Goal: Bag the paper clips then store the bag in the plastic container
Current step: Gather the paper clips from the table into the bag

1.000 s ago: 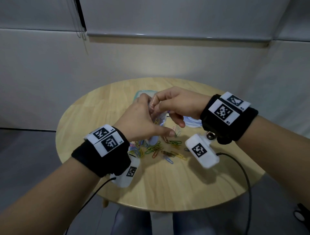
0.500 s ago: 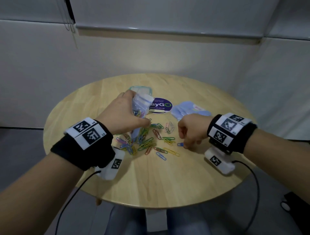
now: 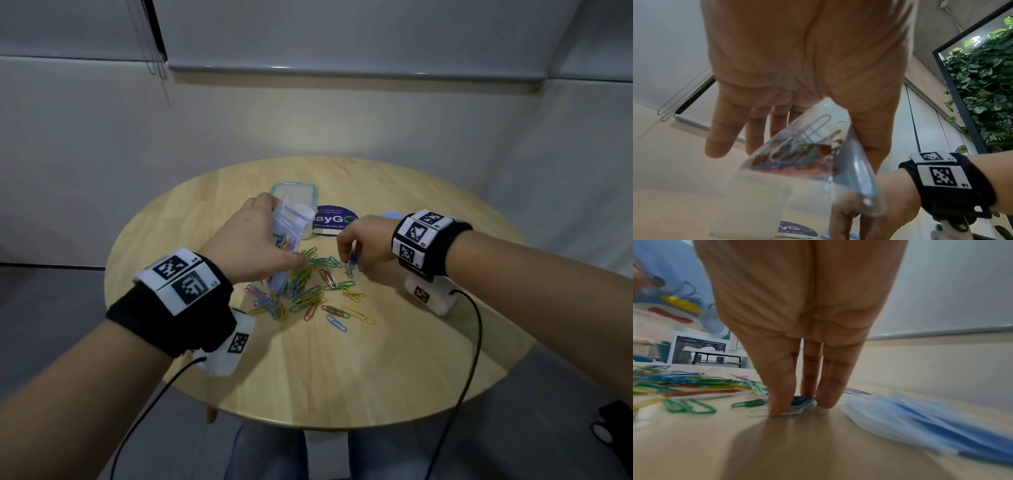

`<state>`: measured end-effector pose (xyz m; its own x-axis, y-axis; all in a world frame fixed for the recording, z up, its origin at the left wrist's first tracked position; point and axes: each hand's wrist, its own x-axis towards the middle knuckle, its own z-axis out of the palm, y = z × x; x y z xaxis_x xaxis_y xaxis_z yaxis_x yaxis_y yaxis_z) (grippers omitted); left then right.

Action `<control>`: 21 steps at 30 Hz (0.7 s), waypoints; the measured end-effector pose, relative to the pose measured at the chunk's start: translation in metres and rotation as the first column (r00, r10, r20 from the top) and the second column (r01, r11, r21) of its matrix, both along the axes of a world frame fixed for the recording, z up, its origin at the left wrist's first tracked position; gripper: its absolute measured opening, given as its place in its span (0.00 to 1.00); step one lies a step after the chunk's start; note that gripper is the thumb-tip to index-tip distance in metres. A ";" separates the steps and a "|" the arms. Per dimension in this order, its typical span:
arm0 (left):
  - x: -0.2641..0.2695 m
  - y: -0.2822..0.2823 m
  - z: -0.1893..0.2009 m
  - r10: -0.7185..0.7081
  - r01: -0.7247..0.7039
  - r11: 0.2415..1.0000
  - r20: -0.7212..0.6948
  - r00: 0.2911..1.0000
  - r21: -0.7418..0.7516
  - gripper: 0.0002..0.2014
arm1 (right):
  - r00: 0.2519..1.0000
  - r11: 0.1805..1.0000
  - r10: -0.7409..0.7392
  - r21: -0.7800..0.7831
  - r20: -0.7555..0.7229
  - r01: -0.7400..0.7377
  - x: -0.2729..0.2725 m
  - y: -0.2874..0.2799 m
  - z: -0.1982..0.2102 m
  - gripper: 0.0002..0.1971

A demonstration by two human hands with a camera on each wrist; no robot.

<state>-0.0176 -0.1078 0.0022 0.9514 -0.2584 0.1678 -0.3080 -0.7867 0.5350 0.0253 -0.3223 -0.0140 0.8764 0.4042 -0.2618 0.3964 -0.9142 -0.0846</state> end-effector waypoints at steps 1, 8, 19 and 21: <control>0.000 0.000 0.000 -0.001 0.001 1.000 -0.003 1.000 0.000 0.35 | 1.000 1.000 0.001 0.006 -0.005 -0.001 0.000 -0.001 -0.001 0.15; -0.001 -0.004 -0.001 -0.024 0.024 0.999 -0.001 1.000 0.035 0.34 | 0.999 1.000 0.002 0.011 -0.047 -0.001 -0.013 -0.013 -0.002 0.26; 0.000 -0.011 -0.001 -0.015 0.015 0.999 -0.006 1.000 0.041 0.34 | 0.997 0.997 0.073 0.022 0.013 -0.073 -0.012 -0.010 -0.005 0.13; 0.000 -0.014 -0.002 -0.017 0.017 0.999 -0.010 1.000 0.046 0.34 | 0.997 0.997 0.076 0.020 0.031 -0.077 -0.016 -0.011 -0.006 0.11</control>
<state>-0.0172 -0.1213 0.0007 0.9483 -0.2817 0.1464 -0.3166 -0.8052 0.5015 0.0097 -0.3335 -0.0202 0.8500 0.4755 -0.2268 0.4677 -0.8792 -0.0904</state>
